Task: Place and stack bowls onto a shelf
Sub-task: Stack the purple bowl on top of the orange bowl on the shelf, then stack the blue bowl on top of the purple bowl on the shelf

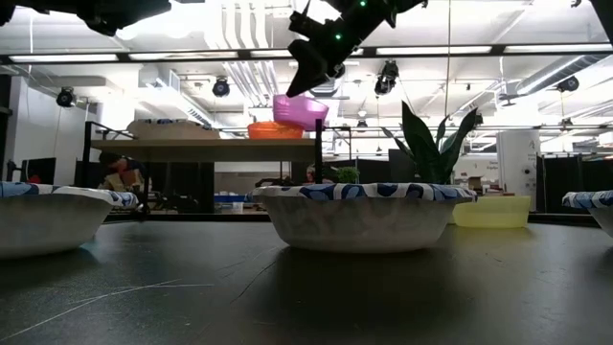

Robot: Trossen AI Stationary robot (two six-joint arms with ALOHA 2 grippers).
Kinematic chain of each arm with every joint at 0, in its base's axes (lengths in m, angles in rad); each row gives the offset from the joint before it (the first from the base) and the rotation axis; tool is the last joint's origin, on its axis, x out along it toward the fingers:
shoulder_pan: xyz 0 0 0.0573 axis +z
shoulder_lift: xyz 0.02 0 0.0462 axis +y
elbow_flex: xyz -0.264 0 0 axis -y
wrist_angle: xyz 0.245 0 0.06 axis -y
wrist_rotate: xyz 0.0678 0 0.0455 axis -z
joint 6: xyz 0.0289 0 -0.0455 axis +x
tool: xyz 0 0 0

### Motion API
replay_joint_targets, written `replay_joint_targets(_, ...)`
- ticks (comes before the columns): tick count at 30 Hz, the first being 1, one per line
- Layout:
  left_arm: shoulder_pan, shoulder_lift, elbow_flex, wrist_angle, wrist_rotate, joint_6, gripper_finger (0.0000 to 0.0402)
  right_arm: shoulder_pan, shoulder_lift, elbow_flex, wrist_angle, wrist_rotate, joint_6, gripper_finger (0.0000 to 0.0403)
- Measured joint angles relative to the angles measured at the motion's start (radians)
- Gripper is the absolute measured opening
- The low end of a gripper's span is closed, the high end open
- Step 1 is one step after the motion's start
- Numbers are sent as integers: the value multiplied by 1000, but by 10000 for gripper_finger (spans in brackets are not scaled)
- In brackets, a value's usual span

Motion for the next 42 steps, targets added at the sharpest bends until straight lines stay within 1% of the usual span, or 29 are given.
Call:
replay_joint_targets(12, 0, 0, 0, 0, 0, 3, 165, 0, 0, 0, 138, -1, -63, 9)
replay_joint_targets(16, 0, 0, 0, 0, 0, 4, 165, -2, 6, 0, 203, -28, -70, 9)
replay_joint_targets(21, 0, -1, 0, 1, 0, 7, 165, -8, 45, 1, 285, -29, -86, 9)
replay_joint_targets(29, 0, -5, 0, 1, 0, 7, 165, -18, 94, 1, 324, -25, -93, 10)
replay_joint_targets(32, 0, -6, 0, 0, 0, 7, 165, -18, 95, 1, 323, -26, -89, 23)
replay_joint_targets(38, 0, -6, 0, 0, 0, 7, 165, -18, 96, 1, 317, -26, -66, 67)
replay_joint_targets(42, 0, -6, 0, 0, 0, 7, 164, -16, 94, 1, 319, -25, -54, 81)
